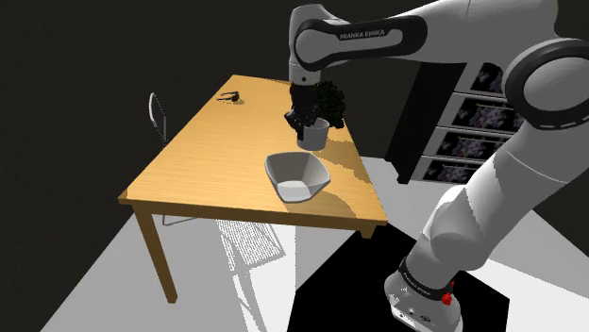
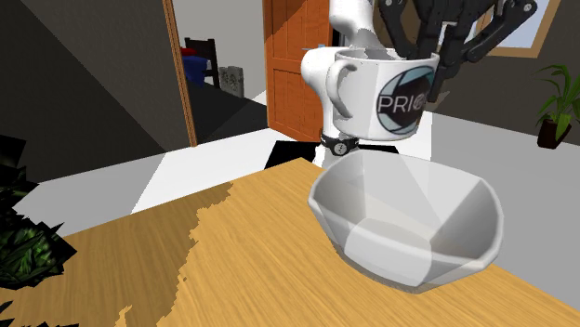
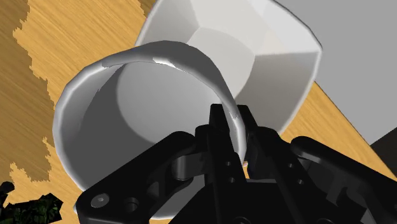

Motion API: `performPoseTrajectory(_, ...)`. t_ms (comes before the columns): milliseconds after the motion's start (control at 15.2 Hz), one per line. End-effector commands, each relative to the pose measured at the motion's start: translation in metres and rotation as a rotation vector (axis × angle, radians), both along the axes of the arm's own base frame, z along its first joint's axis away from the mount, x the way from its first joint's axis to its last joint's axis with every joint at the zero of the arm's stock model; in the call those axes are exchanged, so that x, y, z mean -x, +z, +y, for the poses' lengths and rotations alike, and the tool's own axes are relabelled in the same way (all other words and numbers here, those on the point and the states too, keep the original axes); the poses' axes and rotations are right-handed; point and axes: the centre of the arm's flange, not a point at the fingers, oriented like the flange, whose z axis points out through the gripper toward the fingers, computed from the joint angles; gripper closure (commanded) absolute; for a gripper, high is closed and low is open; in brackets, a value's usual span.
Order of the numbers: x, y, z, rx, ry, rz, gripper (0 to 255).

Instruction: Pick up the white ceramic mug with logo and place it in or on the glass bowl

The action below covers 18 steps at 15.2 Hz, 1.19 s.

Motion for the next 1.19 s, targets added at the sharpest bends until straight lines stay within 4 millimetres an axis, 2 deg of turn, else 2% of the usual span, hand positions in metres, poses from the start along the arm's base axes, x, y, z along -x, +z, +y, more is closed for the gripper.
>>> performPoseTrajectory(0,-0.012,0.002,0.026,-0.001,-0.001,0.000,255)
performPoseTrajectory(66,-0.016,0.003,0.036,-0.001,-0.001,0.000,255)
performPoseTrajectory(1056,-0.016,-0.078,0.036,-0.001,-0.001,0.000,255)
performPoseTrajectory(1122,-0.016,-0.078,0.036,-0.001,-0.001,0.000,255)
